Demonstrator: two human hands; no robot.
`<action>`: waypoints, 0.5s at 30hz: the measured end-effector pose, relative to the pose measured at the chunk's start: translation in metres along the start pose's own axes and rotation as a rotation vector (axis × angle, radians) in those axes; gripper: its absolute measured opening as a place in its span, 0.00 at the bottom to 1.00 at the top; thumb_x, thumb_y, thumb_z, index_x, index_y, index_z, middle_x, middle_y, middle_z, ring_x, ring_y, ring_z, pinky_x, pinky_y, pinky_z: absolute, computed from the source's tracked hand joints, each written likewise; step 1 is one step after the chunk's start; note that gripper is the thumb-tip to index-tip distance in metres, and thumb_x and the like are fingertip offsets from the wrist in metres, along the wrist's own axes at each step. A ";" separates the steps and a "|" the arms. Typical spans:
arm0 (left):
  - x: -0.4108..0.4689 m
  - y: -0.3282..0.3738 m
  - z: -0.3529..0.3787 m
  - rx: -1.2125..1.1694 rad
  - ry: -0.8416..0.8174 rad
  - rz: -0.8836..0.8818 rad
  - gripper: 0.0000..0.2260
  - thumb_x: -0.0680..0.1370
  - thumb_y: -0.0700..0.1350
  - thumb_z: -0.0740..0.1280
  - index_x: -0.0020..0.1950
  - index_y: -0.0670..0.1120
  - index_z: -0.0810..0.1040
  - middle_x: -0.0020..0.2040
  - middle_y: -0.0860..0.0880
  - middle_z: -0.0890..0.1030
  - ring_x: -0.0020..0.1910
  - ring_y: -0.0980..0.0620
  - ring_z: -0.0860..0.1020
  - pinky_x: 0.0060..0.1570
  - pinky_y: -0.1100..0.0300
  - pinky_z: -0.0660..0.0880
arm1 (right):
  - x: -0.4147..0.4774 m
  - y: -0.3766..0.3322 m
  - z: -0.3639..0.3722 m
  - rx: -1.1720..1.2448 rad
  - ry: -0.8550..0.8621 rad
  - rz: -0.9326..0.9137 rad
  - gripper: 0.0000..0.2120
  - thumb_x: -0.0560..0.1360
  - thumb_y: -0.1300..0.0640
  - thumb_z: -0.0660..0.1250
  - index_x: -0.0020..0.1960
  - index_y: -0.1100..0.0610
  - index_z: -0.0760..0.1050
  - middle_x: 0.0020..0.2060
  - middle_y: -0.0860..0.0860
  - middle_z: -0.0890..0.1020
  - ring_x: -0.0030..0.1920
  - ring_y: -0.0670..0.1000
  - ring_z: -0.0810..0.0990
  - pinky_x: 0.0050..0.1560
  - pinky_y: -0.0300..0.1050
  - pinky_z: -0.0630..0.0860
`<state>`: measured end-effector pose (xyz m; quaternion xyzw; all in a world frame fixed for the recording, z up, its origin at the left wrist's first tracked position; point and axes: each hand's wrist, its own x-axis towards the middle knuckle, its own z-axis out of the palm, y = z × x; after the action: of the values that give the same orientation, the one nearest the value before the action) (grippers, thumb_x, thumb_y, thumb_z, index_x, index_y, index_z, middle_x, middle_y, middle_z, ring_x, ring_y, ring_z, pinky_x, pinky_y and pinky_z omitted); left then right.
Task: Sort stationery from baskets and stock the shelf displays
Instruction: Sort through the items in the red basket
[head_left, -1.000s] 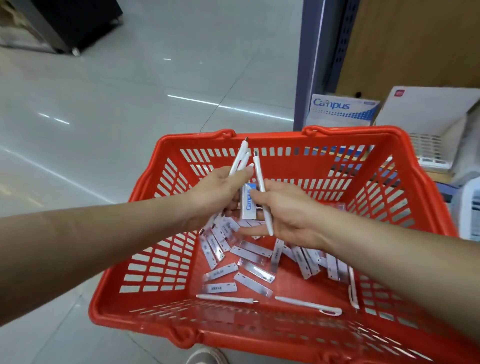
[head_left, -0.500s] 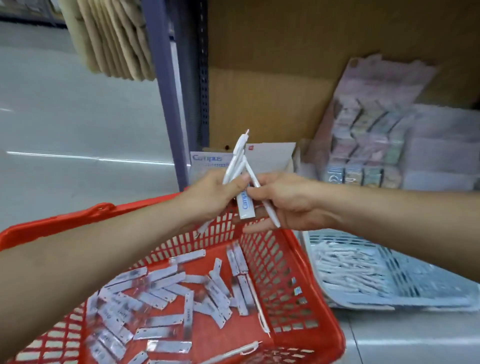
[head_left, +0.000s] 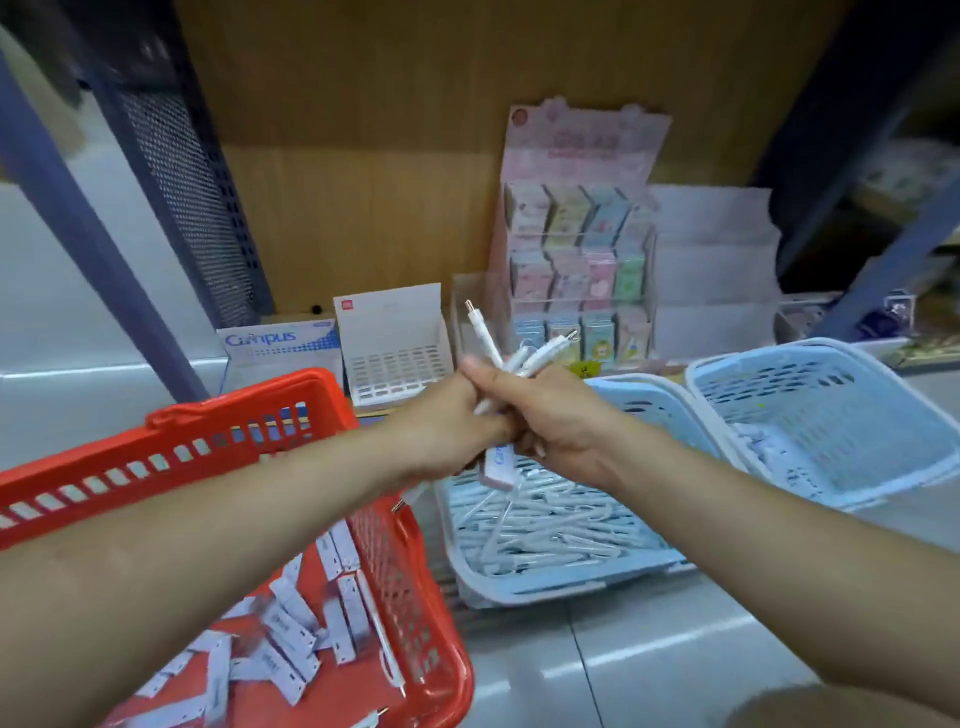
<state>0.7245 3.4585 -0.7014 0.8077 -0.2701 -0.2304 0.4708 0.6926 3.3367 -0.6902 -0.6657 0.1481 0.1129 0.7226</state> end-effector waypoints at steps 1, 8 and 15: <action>0.009 0.003 0.011 0.015 0.008 -0.013 0.10 0.77 0.40 0.68 0.38 0.50 0.74 0.24 0.59 0.75 0.21 0.64 0.70 0.23 0.69 0.65 | 0.000 0.004 -0.009 0.056 0.041 -0.008 0.10 0.71 0.52 0.73 0.41 0.57 0.75 0.29 0.52 0.81 0.31 0.50 0.78 0.33 0.40 0.74; 0.053 0.032 0.064 0.156 0.066 -0.114 0.13 0.68 0.49 0.78 0.46 0.46 0.78 0.32 0.49 0.81 0.22 0.58 0.74 0.23 0.66 0.68 | 0.004 0.023 -0.090 0.336 0.283 0.011 0.08 0.77 0.57 0.69 0.44 0.61 0.75 0.35 0.58 0.80 0.33 0.55 0.79 0.34 0.48 0.76; 0.073 0.021 0.082 0.277 -0.068 -0.218 0.22 0.67 0.47 0.80 0.54 0.52 0.73 0.37 0.46 0.82 0.30 0.54 0.78 0.36 0.54 0.76 | 0.015 0.057 -0.144 0.618 0.320 0.180 0.09 0.76 0.57 0.71 0.42 0.61 0.73 0.30 0.51 0.72 0.21 0.44 0.70 0.20 0.34 0.67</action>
<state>0.7228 3.3504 -0.7287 0.8811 -0.2258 -0.2679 0.3178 0.6766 3.1978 -0.7590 -0.4091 0.3445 0.0205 0.8447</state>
